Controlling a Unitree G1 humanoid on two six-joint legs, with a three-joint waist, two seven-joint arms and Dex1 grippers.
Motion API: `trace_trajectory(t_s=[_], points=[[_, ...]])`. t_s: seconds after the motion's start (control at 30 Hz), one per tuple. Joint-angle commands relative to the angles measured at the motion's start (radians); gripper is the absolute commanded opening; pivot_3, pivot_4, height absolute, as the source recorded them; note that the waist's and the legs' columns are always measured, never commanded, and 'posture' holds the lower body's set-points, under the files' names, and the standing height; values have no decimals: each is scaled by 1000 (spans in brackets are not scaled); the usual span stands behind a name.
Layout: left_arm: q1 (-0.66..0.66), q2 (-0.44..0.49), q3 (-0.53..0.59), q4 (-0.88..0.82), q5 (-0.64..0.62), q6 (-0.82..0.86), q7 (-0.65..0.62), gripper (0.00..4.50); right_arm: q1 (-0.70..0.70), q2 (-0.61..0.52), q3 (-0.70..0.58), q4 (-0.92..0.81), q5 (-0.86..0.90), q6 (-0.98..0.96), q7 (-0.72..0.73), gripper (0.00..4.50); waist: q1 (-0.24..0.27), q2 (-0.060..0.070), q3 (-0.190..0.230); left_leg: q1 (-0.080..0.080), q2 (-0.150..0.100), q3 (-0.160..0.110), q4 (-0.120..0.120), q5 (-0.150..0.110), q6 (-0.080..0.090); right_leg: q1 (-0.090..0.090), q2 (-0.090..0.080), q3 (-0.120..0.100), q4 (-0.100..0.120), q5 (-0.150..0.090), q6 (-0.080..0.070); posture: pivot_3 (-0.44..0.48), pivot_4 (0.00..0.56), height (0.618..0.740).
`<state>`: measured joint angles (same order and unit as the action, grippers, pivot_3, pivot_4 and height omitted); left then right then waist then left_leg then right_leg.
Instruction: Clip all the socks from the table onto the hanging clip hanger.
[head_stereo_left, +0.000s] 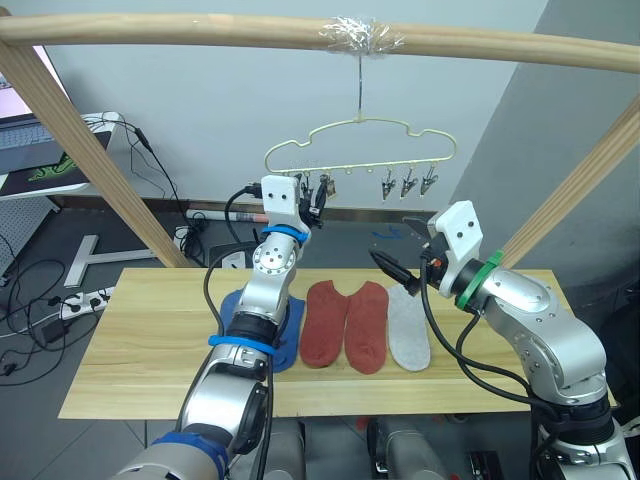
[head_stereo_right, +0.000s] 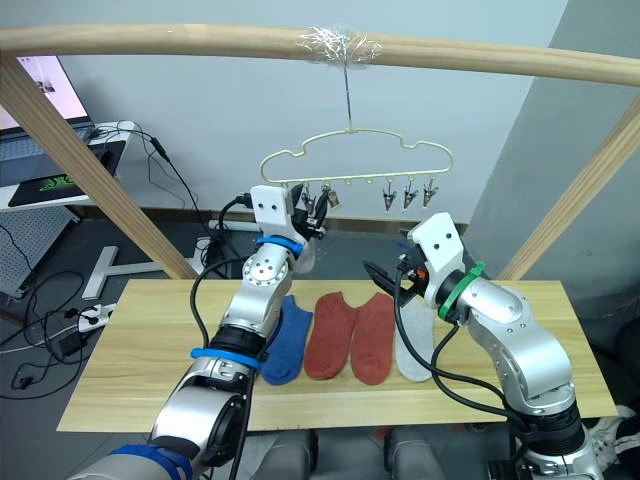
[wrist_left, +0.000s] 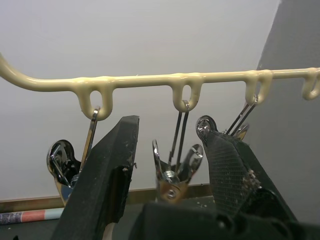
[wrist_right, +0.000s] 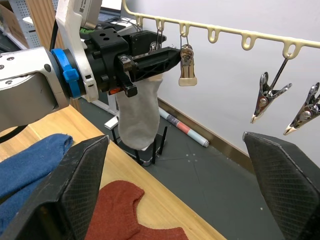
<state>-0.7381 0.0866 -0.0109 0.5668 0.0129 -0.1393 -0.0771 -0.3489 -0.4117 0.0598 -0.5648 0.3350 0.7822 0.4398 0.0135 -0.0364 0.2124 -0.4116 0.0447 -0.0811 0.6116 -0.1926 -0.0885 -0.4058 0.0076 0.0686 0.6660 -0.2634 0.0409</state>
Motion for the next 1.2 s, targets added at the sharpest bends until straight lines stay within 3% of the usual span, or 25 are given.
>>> trace_trajectory(t_s=[0.03, 0.6, 1.2], points=[[14, -3, 3, -69, -4, -7, -8, 2404, -19, -2, -19, -30, 11, -10, -5, 4500, -1, 0, 0, 0, 0, 0, 0, 0, 0, 0, 0, 0, 0, 0, 0, 51, 173, 740], [175, 17, -3, -337, -14, 139, -45, 2404, -15, 4, -16, -27, 13, -16, -10, 4500, -7, 0, 0, 1, 0, 0, 0, 0, 0, 0, 0, 0, 1, 0, 0, 64, 179, 740], [25, 6, 13, -114, 0, 35, -12, 2404, -17, -2, -16, -30, 12, -10, -8, 4500, -7, 0, 0, 0, 0, 0, 0, 0, 0, 0, 0, 0, 1, 0, 0, 56, 182, 740]])
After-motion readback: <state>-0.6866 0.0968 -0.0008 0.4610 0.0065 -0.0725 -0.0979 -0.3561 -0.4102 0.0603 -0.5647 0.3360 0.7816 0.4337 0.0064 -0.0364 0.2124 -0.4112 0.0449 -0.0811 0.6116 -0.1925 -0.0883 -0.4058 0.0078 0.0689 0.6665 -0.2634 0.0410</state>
